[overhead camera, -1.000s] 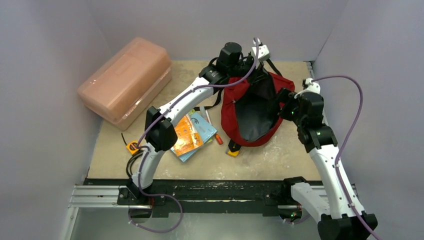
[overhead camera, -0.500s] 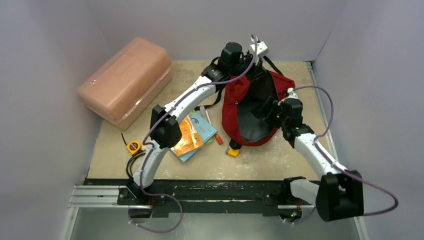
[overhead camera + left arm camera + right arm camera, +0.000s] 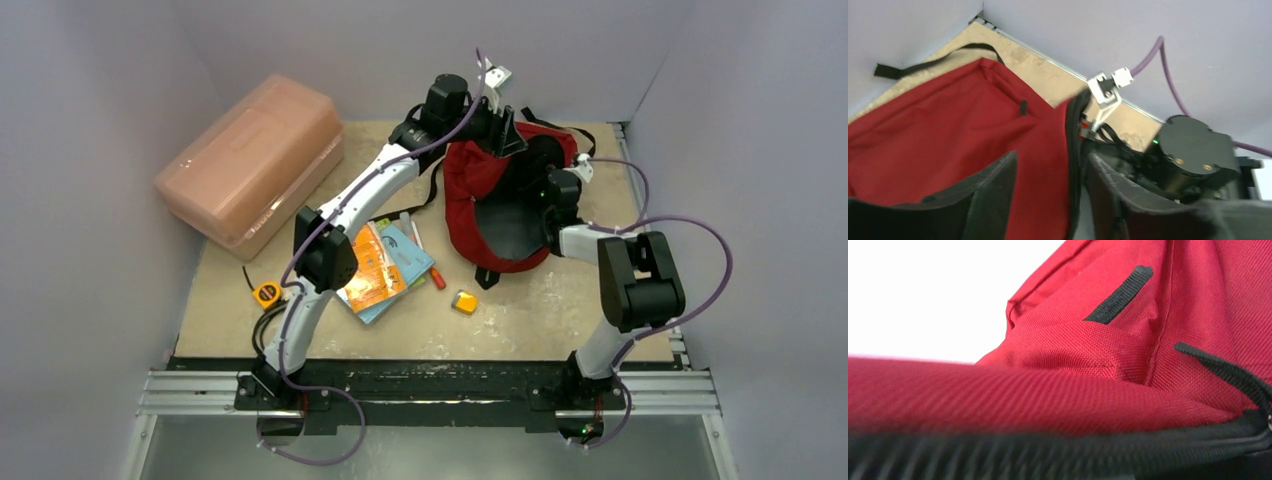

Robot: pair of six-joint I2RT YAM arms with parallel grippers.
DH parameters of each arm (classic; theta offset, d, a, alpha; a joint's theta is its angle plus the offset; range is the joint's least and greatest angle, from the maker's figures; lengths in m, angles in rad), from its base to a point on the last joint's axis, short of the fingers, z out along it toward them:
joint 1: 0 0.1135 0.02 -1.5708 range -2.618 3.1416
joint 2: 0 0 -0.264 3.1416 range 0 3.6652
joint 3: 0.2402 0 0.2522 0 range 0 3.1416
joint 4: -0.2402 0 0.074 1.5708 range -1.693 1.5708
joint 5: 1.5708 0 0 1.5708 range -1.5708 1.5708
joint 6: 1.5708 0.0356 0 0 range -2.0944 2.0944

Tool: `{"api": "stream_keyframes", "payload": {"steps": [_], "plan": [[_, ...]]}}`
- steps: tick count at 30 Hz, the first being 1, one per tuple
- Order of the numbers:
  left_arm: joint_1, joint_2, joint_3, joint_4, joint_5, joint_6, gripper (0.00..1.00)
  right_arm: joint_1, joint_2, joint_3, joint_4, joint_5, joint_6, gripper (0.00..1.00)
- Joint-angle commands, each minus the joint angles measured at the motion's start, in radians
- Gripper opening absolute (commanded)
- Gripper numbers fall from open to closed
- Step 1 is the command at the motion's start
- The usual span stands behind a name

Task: Pack the student bag
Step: Adjust the student bag at the center of the board.

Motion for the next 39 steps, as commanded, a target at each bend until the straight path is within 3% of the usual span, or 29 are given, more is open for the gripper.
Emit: {"api": "stream_keyframes", "payload": {"steps": [1,6,12,16,20,26,30,36,39], "plan": [[0.018,-0.099,0.027,-0.112,-0.003,-0.05,0.6,-0.003,0.075,0.184,0.077,0.11,0.025,0.94],[0.068,-0.336,-0.267,-0.168,-0.067,-0.078,0.77,-0.004,0.065,0.297,-0.279,0.089,-0.061,0.96],[0.131,-0.678,-0.701,-0.149,-0.173,-0.153,0.8,0.0,-0.08,0.255,-0.617,0.084,-0.221,0.97],[0.156,-0.906,-0.978,-0.197,-0.387,-0.166,0.8,0.0,-0.202,0.239,-0.852,0.144,-0.351,0.98],[0.251,-1.062,-1.221,-0.194,-0.462,-0.253,0.8,0.003,-0.355,0.171,-0.962,0.135,-0.401,0.97],[0.438,-1.173,-1.434,-0.192,-0.528,-0.338,0.83,0.052,-0.562,0.098,-1.067,0.107,-0.424,0.93],[0.512,-1.147,-1.478,-0.168,-0.464,-0.37,0.84,0.258,-0.632,0.149,-1.075,0.184,-0.518,0.93],[0.552,-1.093,-1.502,-0.121,-0.468,-0.412,0.85,0.539,-0.468,0.265,-0.951,0.116,-0.584,0.93],[0.57,-1.055,-1.518,-0.089,-0.45,-0.438,0.85,0.581,-0.347,0.283,-0.814,-0.144,-0.575,0.94]]}}
